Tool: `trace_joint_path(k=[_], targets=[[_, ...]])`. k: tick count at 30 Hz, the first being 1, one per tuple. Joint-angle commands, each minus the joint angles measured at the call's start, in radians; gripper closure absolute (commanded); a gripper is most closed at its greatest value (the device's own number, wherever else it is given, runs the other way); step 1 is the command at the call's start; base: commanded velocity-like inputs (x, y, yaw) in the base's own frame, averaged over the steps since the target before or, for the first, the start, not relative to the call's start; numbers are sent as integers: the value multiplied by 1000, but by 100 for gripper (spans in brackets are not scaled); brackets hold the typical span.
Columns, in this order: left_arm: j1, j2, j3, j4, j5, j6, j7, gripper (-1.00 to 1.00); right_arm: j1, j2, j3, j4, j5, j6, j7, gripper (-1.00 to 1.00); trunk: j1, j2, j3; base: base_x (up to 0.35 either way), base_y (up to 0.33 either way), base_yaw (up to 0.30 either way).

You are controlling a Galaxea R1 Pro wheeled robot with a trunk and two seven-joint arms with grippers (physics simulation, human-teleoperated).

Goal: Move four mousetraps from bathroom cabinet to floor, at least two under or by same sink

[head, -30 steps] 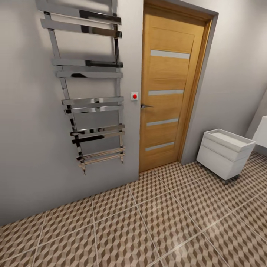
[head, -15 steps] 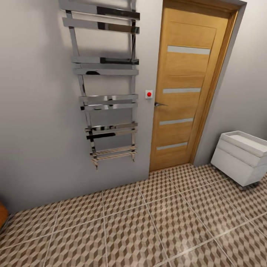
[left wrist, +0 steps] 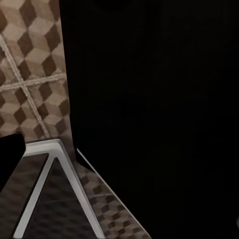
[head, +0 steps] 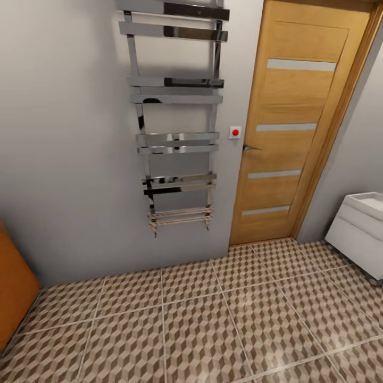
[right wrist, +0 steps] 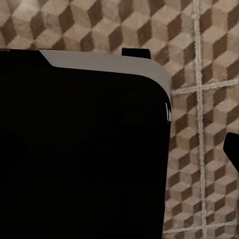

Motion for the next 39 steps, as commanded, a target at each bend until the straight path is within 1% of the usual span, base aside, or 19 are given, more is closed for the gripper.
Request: trace_joint_path(k=[1, 7, 22, 39], targets=[[1, 0, 0, -1, 0, -1, 0, -100, -1, 0, 1, 1, 1, -3, 1, -100, 0, 0, -2, 0, 0, 223], [1, 0, 0, -1, 0, -1, 0, -100, -1, -1, 1, -1, 1, -3, 1, -100, 0, 0, -4, 0, 0, 82], [1, 1, 0, -1, 1, 0, -2, -100, -1, -1, 1, 0, 1, -3, 1, -100, 0, 0, -5, 17, 0, 6], [1, 2, 0, -2, 0, 0, -4, -100, -1, -2, 1, 0, 1, -3, 1, -100, 0, 0, -5, 312, 0, 0]])
